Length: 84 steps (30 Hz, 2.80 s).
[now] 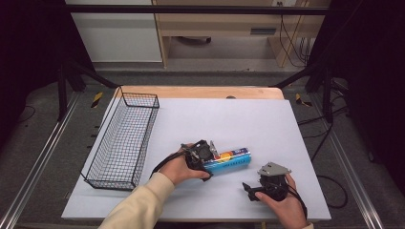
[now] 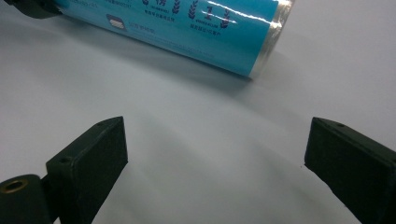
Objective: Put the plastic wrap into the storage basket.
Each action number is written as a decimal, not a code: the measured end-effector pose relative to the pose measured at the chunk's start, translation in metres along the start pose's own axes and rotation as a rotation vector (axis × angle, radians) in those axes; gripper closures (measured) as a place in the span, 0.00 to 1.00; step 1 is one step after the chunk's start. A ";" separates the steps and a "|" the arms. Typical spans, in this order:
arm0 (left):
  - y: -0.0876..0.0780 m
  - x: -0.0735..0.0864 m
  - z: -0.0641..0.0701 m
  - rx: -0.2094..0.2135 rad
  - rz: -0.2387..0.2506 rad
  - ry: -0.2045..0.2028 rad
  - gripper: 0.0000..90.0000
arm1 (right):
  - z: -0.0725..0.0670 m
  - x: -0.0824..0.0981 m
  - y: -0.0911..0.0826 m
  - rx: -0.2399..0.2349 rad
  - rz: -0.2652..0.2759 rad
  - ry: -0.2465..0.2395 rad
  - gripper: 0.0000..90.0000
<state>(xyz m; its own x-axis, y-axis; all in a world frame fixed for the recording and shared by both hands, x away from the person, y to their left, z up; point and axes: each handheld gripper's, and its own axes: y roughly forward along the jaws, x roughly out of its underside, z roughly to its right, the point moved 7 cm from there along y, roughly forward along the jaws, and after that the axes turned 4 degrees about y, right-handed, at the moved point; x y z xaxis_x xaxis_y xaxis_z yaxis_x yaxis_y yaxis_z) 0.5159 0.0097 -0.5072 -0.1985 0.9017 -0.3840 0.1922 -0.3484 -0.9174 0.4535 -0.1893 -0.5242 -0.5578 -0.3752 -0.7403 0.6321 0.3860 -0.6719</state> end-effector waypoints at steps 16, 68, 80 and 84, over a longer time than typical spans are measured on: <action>0.007 -0.003 -0.002 0.012 -0.017 0.000 0.32 | 0.000 0.000 -0.001 -0.005 -0.002 0.001 0.07; -0.024 -0.011 0.003 -0.066 0.003 0.016 0.35 | 0.000 0.000 -0.001 -0.005 0.001 0.006 0.07; -0.048 -0.012 0.007 -0.109 0.029 0.000 0.35 | 0.000 0.001 -0.001 -0.002 0.000 0.007 0.07; -0.058 -0.012 0.007 -0.151 0.041 0.005 0.35 | 0.000 0.001 -0.001 -0.001 0.000 0.006 0.07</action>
<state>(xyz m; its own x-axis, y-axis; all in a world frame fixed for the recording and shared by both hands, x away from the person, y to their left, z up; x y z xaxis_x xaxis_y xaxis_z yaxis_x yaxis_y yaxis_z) 0.5010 0.0170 -0.4500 -0.1830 0.8891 -0.4196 0.3427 -0.3423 -0.8749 0.4527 -0.1905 -0.5238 -0.5610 -0.3702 -0.7404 0.6316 0.3869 -0.6719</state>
